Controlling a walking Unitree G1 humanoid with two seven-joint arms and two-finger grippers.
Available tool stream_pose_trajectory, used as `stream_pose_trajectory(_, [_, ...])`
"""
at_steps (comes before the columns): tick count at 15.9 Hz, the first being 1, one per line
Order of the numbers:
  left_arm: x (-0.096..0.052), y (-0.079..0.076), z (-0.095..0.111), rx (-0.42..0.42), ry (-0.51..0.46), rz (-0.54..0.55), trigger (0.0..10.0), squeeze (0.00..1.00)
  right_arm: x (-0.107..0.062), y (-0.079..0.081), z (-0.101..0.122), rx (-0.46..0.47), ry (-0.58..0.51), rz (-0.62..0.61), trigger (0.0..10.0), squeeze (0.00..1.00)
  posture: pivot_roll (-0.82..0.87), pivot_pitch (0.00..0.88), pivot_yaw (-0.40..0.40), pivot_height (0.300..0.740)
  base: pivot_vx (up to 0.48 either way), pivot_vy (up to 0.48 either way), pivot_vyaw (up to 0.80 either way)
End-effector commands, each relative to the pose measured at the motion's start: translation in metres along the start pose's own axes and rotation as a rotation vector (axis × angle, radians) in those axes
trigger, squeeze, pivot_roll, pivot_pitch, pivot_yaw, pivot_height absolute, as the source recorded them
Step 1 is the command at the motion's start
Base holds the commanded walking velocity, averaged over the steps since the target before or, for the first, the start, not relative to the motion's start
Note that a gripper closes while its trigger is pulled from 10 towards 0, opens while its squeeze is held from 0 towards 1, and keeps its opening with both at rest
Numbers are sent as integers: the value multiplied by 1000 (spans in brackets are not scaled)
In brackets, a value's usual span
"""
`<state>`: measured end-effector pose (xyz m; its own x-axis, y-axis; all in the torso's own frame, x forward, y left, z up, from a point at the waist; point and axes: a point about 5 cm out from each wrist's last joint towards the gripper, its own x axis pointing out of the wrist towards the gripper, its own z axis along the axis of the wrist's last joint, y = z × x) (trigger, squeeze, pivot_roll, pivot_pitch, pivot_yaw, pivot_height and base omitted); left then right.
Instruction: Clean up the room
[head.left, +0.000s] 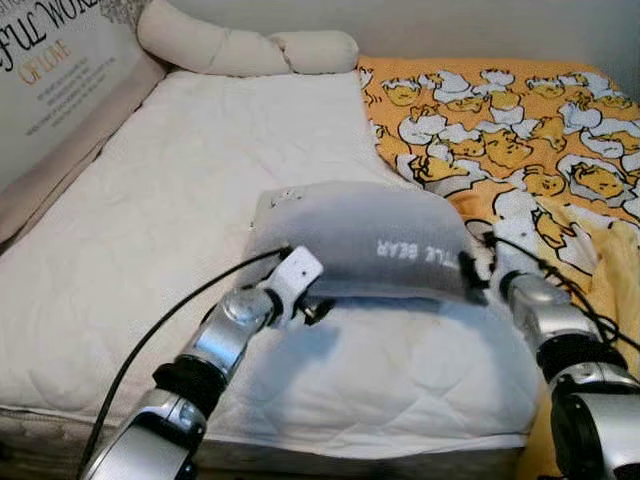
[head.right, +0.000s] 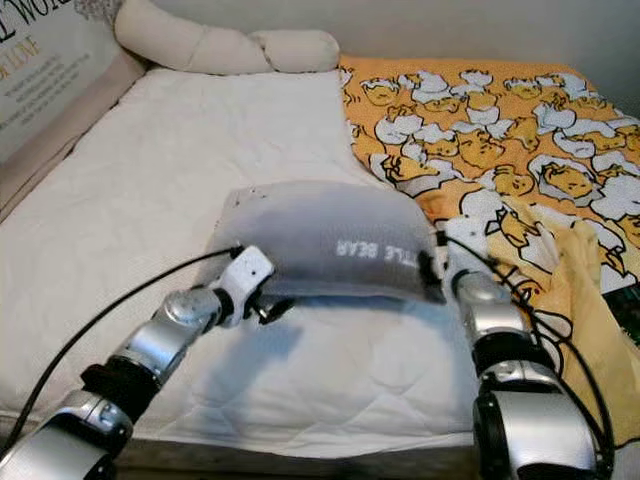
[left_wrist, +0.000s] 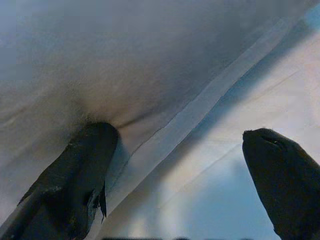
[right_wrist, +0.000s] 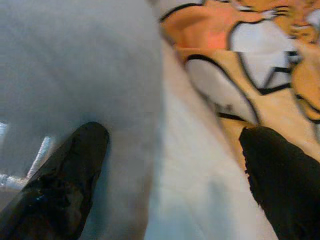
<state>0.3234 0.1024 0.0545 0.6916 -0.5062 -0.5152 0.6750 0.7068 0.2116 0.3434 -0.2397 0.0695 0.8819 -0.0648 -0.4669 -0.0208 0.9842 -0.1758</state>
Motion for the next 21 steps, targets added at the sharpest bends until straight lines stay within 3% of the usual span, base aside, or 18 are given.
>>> stream_pose_trajectory(1, [0, 13, -5, -10, 35, 102, 10000, 0, 0, 18, -10, 17, 14, 115, 10000, 0, -157, 0, 31, 740, 0, 0, 0])
stream_pose_trajectory(6, [-7, 37, -8, -47, 19, 255, 10000, 0, -9, 61, -15, 93, 3, 483, 10000, 0, -159, 0, 28, 740, 0, 0, 0])
stream_pose_trajectory(8, [-25, 60, -9, -59, -23, 340, 10000, 0, -33, 80, -13, 103, -8, 734, 10000, 0, -142, 0, 9, 740, 0, 0, 0])
stream_pose_trajectory(9, [-43, 73, -13, -56, -47, 372, 10000, 0, -57, 89, -12, 64, -20, 911, 10000, 0, -134, 0, 3, 740, 0, 0, 0])
stream_pose_trajectory(10, [-52, 78, -16, -49, -54, 382, 10000, 0, -69, 93, -11, 53, -24, 984, 10000, 0, -132, 0, 5, 740, 0, 0, 0])
stream_pose_trajectory(11, [-57, 81, -18, -46, -57, 389, 10000, 0, -74, 94, -10, 53, -28, 1018, 10000, 0, -132, 0, 5, 740, 0, 0, 0])
stream_pose_trajectory(14, [-96, 99, -31, -16, -31, 435, 10000, 0, -115, 92, 2, 17, -54, 1215, 10000, 0, -127, 0, 14, 740, 0, 0, 0])
stream_pose_trajectory(16, [-111, 106, -36, -4, -1, 450, 10000, 0, -135, 78, 19, -32, -91, 1267, 10000, 0, -122, 0, 14, 740, 0, 0, 0])
stream_pose_trajectory(19, [-105, 88, -35, -3, 15, 336, 10000, 0, -154, 55, 32, -151, -81, 1285, 10000, 0, -119, 0, 10, 740, 0, 0, 0])
stream_pose_trajectory(20, [-103, 84, -36, -8, 23, 325, 10000, 0, -155, 51, 32, -157, -74, 1281, 10000, 0, -121, 0, 10, 740, 0, 0, 0])
stream_pose_trajectory(21, [-97, 77, -38, -35, 40, 298, 10000, 0, -142, 43, 36, -134, -94, 1193, 10000, 0, -114, 0, 7, 740, 0, 0, 0])
